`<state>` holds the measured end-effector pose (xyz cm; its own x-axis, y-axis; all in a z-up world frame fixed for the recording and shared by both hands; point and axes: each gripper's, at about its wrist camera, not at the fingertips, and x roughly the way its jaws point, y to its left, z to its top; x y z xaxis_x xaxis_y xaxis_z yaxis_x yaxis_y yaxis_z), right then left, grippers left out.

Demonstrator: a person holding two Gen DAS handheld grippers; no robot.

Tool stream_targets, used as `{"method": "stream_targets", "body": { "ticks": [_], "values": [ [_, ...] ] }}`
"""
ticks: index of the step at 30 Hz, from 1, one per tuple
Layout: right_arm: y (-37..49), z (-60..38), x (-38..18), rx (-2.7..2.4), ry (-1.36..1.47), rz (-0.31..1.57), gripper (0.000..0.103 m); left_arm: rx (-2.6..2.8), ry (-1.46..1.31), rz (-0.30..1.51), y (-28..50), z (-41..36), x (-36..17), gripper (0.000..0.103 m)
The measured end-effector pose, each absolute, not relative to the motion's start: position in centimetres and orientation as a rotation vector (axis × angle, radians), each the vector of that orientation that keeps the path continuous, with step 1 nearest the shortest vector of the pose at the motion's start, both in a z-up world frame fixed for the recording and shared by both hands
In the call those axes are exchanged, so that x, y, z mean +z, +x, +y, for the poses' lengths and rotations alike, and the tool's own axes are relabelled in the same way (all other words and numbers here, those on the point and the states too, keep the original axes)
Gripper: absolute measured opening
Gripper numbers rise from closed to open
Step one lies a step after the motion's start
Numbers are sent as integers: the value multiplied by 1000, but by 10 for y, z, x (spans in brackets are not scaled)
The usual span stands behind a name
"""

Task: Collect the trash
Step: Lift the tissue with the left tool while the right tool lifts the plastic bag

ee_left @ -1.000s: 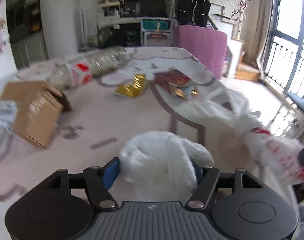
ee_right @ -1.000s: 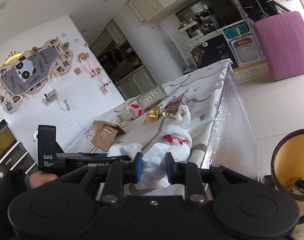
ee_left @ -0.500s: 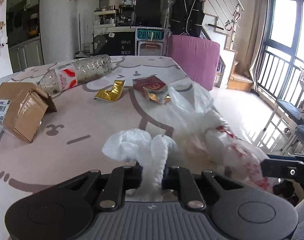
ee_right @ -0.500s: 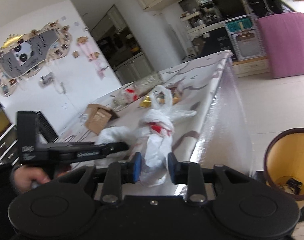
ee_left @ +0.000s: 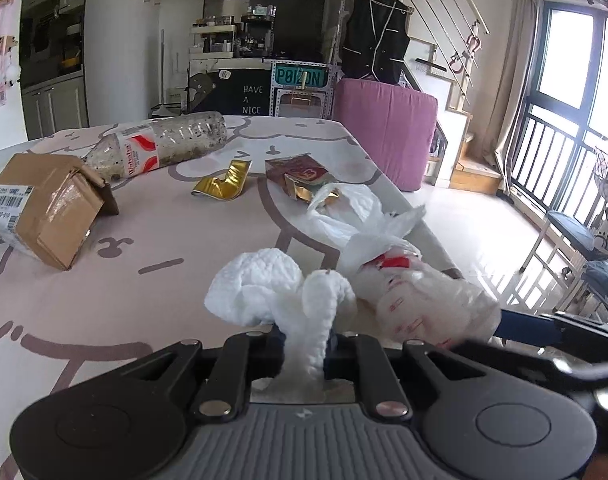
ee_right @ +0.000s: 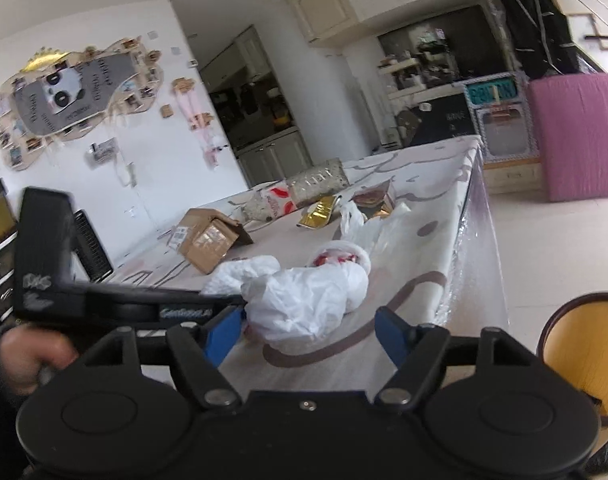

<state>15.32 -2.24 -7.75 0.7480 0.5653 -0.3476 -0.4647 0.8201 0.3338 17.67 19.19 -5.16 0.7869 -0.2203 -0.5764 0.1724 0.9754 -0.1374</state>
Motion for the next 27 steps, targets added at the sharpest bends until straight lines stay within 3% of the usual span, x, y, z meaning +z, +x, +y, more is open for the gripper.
{"method": "stream_targets", "body": {
  "ticks": [6, 10, 16, 27],
  "values": [
    [171, -26, -87, 499, 533, 484, 73, -204, -98, 620, 170, 198, -50, 15],
    [170, -22, -96, 430, 636, 487, 57, -204, -107, 622, 167, 198, -50, 15],
    [165, -20, -105, 376, 670, 491, 39, -201, -118, 622, 166, 198, -49, 15],
    [155, -31, -73, 439, 480, 458, 34, -203, -109, 566, 154, 189, -28, 15]
  ]
}}
